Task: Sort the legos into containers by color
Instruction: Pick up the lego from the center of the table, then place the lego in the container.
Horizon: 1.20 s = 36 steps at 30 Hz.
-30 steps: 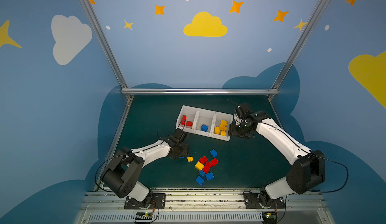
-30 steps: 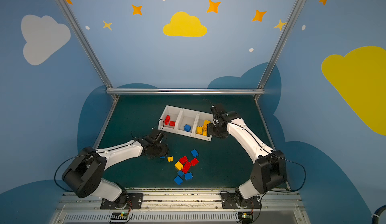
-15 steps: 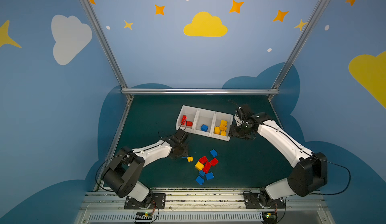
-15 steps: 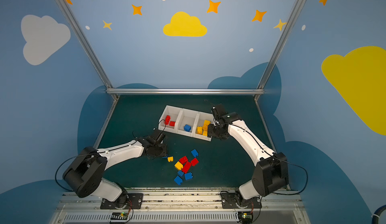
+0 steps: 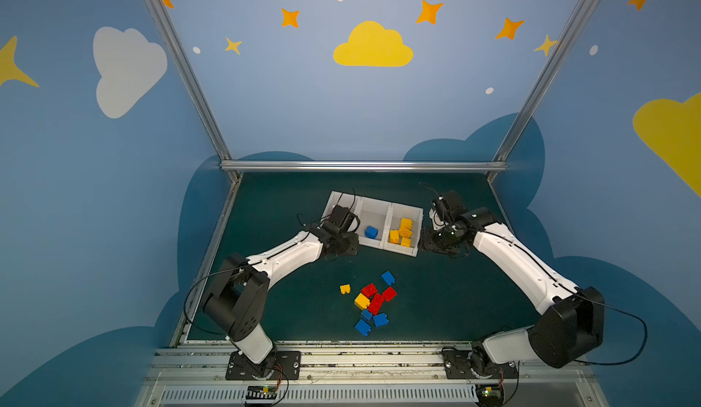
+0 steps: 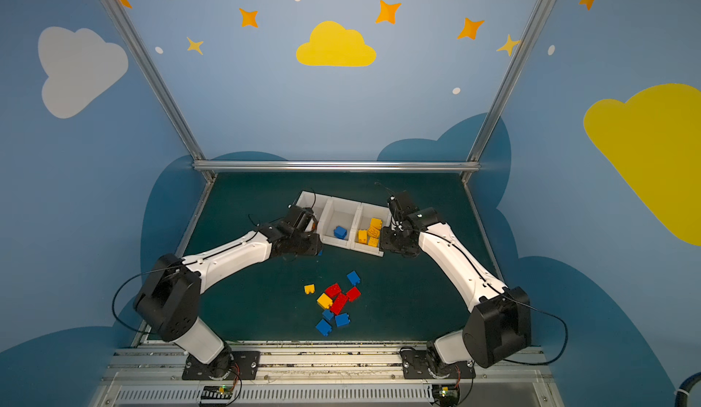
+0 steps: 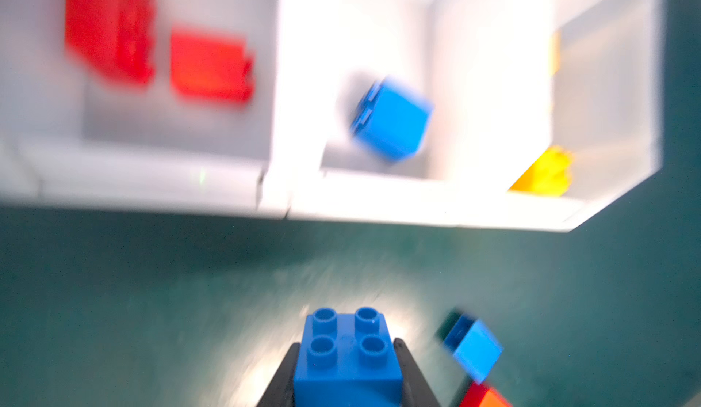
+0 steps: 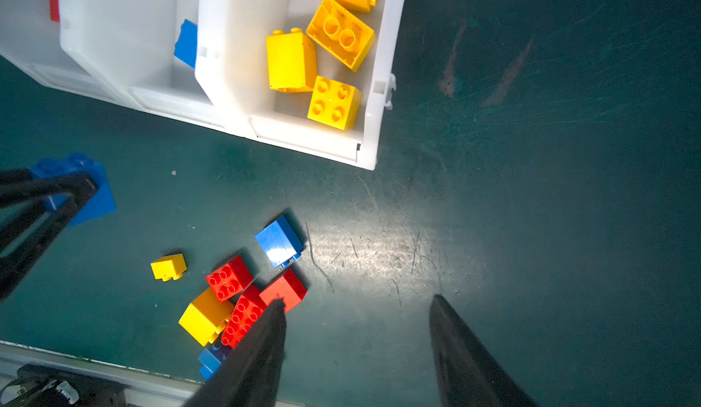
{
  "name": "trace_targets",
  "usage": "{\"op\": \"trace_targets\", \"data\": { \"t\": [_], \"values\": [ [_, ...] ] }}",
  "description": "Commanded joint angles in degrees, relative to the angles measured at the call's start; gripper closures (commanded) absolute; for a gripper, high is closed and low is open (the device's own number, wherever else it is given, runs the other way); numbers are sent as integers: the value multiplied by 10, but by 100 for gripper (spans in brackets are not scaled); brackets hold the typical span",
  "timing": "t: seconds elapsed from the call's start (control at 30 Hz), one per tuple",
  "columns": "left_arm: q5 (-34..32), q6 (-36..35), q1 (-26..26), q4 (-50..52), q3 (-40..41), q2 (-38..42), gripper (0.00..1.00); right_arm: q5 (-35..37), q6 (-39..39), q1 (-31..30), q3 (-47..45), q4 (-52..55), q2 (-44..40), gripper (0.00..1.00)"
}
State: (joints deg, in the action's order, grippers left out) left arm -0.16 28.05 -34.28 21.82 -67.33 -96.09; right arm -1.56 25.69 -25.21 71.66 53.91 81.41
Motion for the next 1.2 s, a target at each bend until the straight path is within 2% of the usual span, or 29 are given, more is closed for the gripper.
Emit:
{"op": "trace_targets", "data": {
  "t": [0.0, 0.4, 0.57, 0.7, 0.9, 1.17],
  "values": [
    [17, -41, 4, 27, -75, -45, 65, 5, 4, 3, -6, 16, -22, 40],
    [37, -71, 28, 61, -308, -221, 63, 7, 8, 5, -34, 22, -49, 40],
    [32, -76, 32, 81, -361, -263, 56, 6, 8, 4, -39, 27, -53, 39],
    [32, -74, 33, 74, -354, -258, 46, 9, 9, 4, -40, 30, -56, 37],
    [34, -66, 34, 54, -309, -225, 43, 8, 13, 5, -44, 31, -55, 37],
    [50, -56, 38, -11, -160, -122, 43, -1, 12, 4, -64, 23, -52, 36]
  ]
}}
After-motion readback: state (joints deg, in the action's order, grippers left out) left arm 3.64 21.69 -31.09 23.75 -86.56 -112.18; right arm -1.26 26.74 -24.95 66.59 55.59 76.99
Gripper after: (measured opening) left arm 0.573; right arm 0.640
